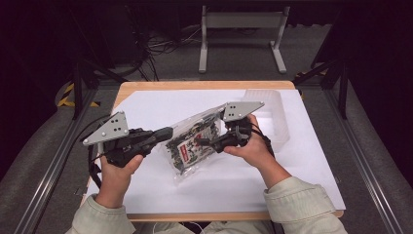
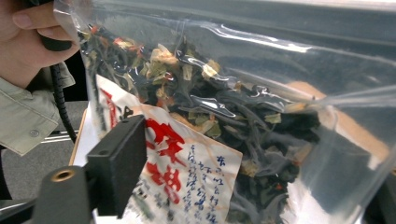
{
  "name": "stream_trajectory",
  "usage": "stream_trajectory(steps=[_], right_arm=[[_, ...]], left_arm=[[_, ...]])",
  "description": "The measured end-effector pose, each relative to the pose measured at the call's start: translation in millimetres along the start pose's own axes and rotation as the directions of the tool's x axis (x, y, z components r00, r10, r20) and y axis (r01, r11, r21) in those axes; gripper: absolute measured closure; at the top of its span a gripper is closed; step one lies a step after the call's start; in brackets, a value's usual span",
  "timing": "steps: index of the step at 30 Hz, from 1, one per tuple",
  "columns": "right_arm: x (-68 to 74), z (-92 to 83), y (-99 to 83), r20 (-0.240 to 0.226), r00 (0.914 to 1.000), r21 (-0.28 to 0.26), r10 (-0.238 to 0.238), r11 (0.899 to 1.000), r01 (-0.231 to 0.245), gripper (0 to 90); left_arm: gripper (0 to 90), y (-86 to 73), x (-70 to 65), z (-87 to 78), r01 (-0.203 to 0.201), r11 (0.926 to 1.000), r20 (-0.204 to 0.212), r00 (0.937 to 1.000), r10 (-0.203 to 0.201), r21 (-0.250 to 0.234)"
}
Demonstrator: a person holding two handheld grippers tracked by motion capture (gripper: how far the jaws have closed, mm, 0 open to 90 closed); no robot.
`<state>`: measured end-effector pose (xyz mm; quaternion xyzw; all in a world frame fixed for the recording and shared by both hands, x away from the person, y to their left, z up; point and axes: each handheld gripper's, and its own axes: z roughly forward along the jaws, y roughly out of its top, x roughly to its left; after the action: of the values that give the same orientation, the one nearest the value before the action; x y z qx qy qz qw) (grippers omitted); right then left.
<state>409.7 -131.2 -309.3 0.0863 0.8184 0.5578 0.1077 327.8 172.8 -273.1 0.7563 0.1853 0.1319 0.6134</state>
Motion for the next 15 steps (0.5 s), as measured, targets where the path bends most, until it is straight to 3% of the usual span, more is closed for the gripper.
stream_trajectory(steps=[4, 6, 8, 15], right_arm=[[1.1, 0.3, 0.2, 0.017, 0.9997, 0.012, -0.015, 1.0, 0.014, 30.2], [0.8, -1.4, -0.4, 0.033, 0.9991, 0.028, -0.026, 0.999, 0.025, 41.7], [-0.7, -4.7, -1.9, 0.018, 0.9994, 0.02, -0.029, 0.999, 0.029, 48.9], [1.8, -5.9, -3.6, 0.0, 0.999, 0.031, -0.044, 0.999, 0.044, 57.3]], left_arm=[[89.8, -0.2, -1.7, 0.5, 0.001, 1.0, -0.01, 0.9999, -0.001, 0.006], [89.8, 0.3, -0.9, -1.2, -0.001, 1.0, -0.016, 0.9999, 0.001, 0.001], [89.7, 0.0, -0.4, -1.6, 0.002, 1.0, -0.018, 0.9998, -0.002, -0.002], [89.7, -2.2, 5.2, -2.8, 0.02, 0.9998, -0.029, 0.9994, -0.021, -0.004]])
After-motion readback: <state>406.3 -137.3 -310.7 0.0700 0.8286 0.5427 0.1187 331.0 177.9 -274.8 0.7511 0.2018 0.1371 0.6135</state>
